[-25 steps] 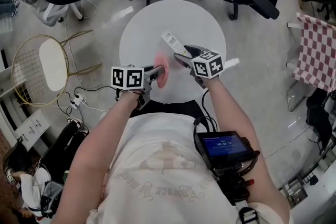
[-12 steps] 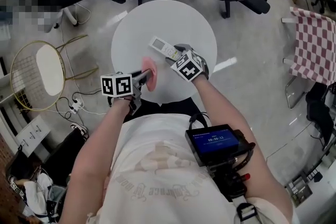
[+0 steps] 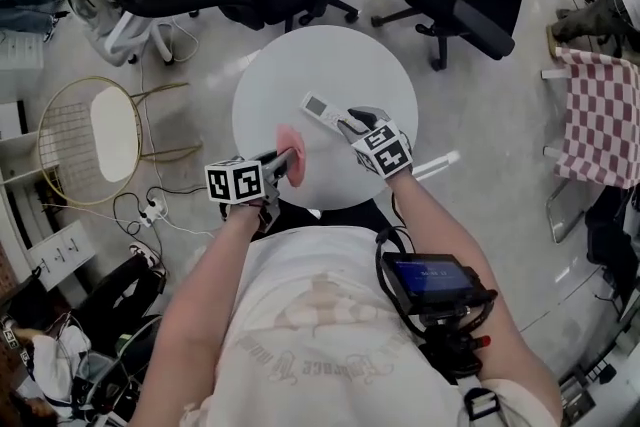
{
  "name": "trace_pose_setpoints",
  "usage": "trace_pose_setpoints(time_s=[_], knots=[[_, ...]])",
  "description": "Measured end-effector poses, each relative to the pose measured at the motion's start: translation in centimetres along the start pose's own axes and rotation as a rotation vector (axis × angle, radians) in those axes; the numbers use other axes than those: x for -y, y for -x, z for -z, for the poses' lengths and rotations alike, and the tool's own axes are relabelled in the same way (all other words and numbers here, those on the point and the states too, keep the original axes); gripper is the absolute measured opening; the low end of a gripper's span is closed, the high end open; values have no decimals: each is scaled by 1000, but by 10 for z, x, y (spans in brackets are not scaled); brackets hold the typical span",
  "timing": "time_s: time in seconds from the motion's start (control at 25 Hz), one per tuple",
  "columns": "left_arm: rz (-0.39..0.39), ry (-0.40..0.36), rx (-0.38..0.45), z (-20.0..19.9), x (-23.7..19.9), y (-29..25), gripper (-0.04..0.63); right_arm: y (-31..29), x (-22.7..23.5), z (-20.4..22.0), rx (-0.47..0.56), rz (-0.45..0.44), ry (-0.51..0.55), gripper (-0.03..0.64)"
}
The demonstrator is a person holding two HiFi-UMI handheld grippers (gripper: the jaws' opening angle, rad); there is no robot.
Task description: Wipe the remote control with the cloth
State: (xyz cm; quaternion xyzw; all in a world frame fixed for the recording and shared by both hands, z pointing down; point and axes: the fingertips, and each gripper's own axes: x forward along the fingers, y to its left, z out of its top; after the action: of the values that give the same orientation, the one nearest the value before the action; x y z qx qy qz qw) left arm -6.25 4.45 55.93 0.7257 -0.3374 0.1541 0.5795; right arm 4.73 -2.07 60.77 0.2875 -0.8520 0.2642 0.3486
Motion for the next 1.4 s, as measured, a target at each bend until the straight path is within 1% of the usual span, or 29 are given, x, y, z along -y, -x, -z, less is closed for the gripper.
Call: trace_pose_setpoints(time_s=[0.08,0.16,0.2,0.36,0.48,0.56,0.64,0.88,0.96,1.08,1.28,1.4], knots=[[-15,-31,34,-1,3,11,31,16,-7,-9,53,13,-26,103],[-17,-80,65,-5,7,19,31,33,-14,-19,109,31,-52,30],[-14,-119,85,-12,10,22,31,41,-15,-26,142,40,-62,6],[15,-307,176,-45,30,33,31,76,-22,-61,267,63,-73,6],[29,-432,225,-59,48,44,29,103,-34,-76,347,81,-100,6],[37,-505,242,-65,59,49,29,120,-39,-81,396,103,-129,6],[56,-553,248,-70,67,53,29,134,-43,-86,435,134,-152,6],[119,-620,219,-79,73,62,30,152,-58,-92,492,216,-191,6],[139,-623,212,-80,73,64,31,156,-63,-91,501,240,-204,6],[167,-613,223,-86,77,69,31,159,-68,-90,507,262,-213,6],[196,-652,204,-92,86,68,31,163,-73,-91,515,293,-228,6],[204,-658,193,-93,85,68,31,162,-73,-91,519,304,-235,6]])
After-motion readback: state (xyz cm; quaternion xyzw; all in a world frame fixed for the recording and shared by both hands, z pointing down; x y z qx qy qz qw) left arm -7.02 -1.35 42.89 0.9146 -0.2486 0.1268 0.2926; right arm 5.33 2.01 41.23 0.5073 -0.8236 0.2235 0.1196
